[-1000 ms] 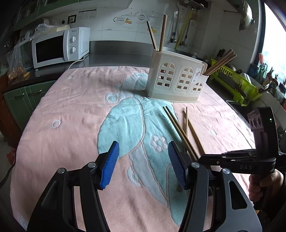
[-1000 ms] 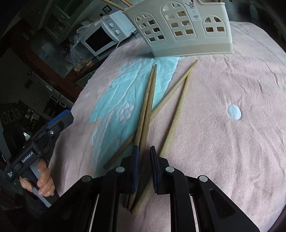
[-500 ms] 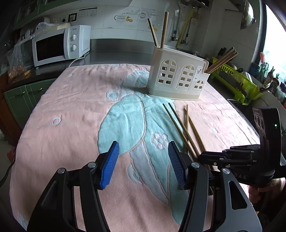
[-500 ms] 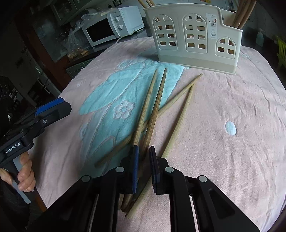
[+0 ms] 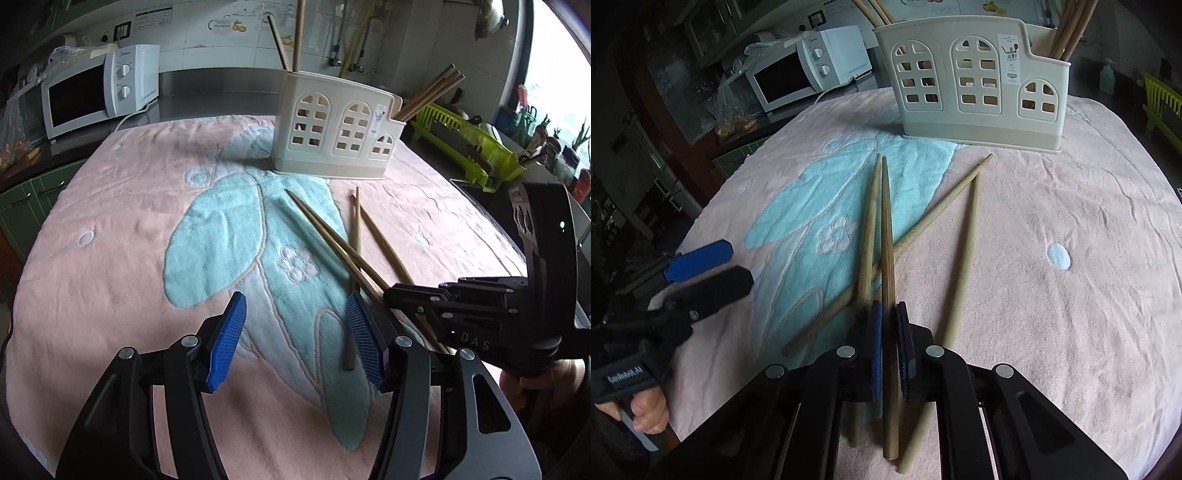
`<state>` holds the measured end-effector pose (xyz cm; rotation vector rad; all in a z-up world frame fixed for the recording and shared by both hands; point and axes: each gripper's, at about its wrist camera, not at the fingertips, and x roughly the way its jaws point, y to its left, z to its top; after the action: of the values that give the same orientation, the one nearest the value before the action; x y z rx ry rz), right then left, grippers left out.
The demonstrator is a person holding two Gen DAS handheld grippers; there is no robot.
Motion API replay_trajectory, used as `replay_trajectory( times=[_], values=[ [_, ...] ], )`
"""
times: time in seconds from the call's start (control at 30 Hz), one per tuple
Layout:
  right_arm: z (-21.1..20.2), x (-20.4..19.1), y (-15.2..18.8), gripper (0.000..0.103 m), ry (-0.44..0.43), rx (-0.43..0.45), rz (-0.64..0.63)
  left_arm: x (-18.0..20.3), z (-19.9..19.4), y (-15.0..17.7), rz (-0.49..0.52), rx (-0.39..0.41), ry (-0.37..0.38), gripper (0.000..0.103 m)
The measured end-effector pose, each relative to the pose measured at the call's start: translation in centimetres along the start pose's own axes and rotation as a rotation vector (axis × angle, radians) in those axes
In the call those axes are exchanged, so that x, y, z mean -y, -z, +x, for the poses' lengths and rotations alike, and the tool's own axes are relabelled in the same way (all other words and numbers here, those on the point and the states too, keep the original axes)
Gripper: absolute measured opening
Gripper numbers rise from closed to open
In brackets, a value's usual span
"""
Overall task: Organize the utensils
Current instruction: 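Close the left tool on a chopstick while the right tool grasps another chopstick, then lift both chopsticks upright and carry them over the white holder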
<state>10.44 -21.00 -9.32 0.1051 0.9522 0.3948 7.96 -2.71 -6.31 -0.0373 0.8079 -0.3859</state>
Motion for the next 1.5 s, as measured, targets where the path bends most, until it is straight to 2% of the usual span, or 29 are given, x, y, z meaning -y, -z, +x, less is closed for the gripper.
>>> replay_trajectory(
  times=[0.1,0.17,0.33,0.47,0.7,0.87,0.93,1.0,1.2,1.3,1.37,1.5],
  values=[
    [-0.6,0.5,0.1,0.007,0.003,0.012,0.017,1.0,0.8,0.5,0.034,-0.023,0.017,0.056],
    [-0.8,0.8,0.2,0.007,0.003,0.019,0.024,1.6,1.2,0.7,0.051,-0.04,0.039,0.047],
    [-1.4,1.2,0.5,0.007,-0.003,0.042,0.038,2.8,2.9,1.0,0.08,-0.087,0.077,0.035],
    [-2.6,1.8,0.8,0.007,-0.009,0.066,0.051,3.6,2.7,0.8,0.057,-0.08,0.096,0.033],
    [-4.4,2.9,0.5,0.007,-0.002,0.105,0.053,4.7,3.0,0.0,-0.078,-0.106,0.128,0.033],
    [-5.5,4.3,0.9,0.007,-0.005,0.118,0.051,5.6,4.0,-0.1,-0.157,-0.133,0.086,0.032],
    [-6.0,4.7,1.1,0.007,-0.014,0.125,0.048,6.0,4.4,-0.1,-0.17,-0.141,0.052,0.027],
    [-6.4,5.1,1.3,0.007,-0.018,0.132,0.04,6.4,4.7,0.0,-0.185,-0.148,0.023,0.027],
    [-6.6,5.5,1.8,0.007,-0.029,0.135,0.023,7.6,5.8,0.4,-0.186,-0.179,-0.072,0.024],
    [-6.4,5.7,2.1,0.007,-0.035,0.134,0.027,7.9,5.8,0.4,-0.192,-0.171,-0.104,0.024],
    [-6.4,5.7,2.3,0.007,-0.031,0.134,0.025,8.1,5.8,0.5,-0.182,-0.164,-0.151,0.015],
    [-6.7,5.7,2.5,0.007,-0.015,0.144,0.024,7.8,5.4,0.6,-0.171,-0.162,-0.151,0.01]
  ],
)
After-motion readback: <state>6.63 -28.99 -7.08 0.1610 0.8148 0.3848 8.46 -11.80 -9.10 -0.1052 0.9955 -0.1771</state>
